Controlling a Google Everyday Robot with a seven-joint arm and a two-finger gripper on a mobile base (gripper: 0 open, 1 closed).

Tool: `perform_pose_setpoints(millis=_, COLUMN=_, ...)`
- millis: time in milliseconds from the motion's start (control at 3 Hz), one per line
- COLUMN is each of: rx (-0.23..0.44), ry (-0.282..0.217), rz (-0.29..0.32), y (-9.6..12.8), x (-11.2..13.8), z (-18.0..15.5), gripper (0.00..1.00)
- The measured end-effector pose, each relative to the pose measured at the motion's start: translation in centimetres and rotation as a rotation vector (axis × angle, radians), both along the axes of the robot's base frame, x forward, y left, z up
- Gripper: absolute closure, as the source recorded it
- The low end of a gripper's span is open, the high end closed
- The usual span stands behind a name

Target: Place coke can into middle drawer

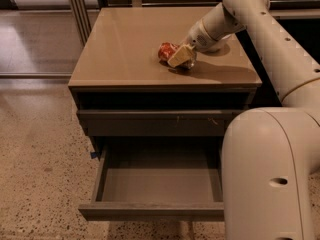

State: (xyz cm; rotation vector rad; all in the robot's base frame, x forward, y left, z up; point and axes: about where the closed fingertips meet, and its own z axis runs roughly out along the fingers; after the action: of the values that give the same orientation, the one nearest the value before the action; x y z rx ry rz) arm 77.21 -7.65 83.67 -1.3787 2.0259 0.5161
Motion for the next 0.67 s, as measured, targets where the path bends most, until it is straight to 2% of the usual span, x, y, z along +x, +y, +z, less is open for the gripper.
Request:
perform_pose_setpoints(millis=333, rx=0.073, ry=-0.009, rz=0.067, y=-0.2, x=-3.0, z=2.0, gripper=1.00)
perform_pose_setpoints(millis=667, rx=0.158, ry=-0.007, rz=0.105, y=-0.7, x=-7.1, z=3.6, gripper=1.00)
